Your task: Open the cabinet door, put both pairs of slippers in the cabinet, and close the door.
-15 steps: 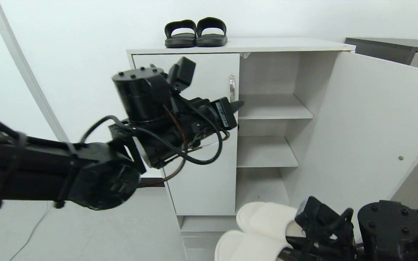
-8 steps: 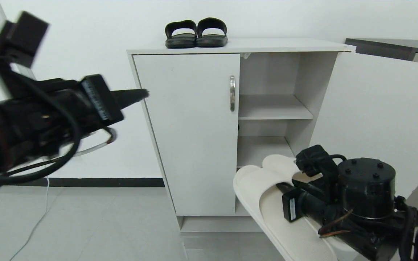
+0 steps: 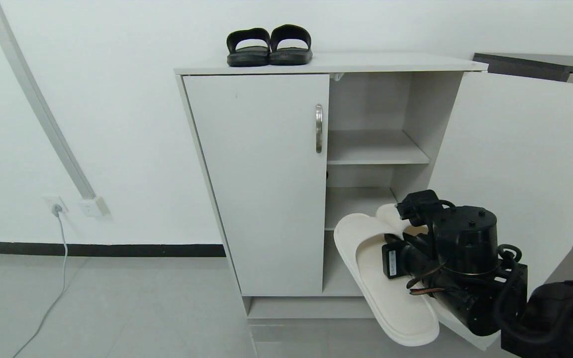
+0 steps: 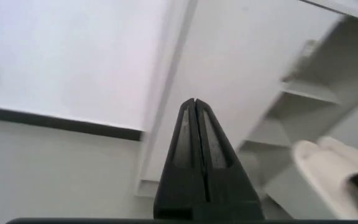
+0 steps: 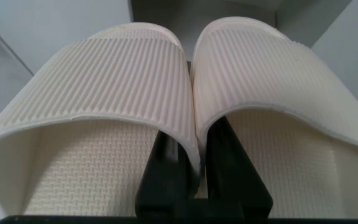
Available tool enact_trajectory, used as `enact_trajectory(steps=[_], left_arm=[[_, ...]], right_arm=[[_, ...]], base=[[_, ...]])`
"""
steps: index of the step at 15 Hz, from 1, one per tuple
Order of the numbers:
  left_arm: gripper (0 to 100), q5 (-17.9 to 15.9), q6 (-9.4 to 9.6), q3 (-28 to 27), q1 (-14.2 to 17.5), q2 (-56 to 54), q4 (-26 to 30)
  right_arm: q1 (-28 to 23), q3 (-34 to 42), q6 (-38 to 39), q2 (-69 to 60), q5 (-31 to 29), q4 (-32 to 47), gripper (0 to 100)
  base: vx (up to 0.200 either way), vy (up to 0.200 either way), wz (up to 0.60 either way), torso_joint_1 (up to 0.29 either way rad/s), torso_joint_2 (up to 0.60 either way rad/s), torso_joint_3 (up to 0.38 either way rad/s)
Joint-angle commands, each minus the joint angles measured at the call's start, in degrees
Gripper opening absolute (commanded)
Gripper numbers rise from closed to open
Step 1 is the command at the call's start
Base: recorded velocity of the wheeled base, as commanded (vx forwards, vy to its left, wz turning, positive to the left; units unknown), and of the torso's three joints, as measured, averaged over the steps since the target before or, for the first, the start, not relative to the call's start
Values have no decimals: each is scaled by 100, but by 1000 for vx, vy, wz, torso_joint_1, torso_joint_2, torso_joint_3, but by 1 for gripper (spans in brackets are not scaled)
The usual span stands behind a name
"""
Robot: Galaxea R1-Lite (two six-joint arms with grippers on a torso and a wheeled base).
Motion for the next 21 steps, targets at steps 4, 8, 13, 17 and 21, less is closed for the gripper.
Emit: enact_trajectory(steps=[4,8,13,17,21], left_arm=[[0,78,69,2175,526,-2104,24],[0,86,69,2649,649,-2965,376],[0,-415,526,2658,711,-3536,754],[0,-1250,614,2667,711,-3536,851],[0,-1759,825,2658,711,-3528,956]], right_arm=[[101,29,0,149,-7,-13,0],[163,64,0,176,-16,-13,0],[207,100,0,246,-16,-31,0],[224,135,0,263,-7,-31,0],[294,135,0,290,-16,-31,0]], base=[[0,0,0,0,0,0],[0,0,0,0,0,0],[0,0,0,0,0,0],[0,0,0,0,0,0],[0,0,0,0,0,0]])
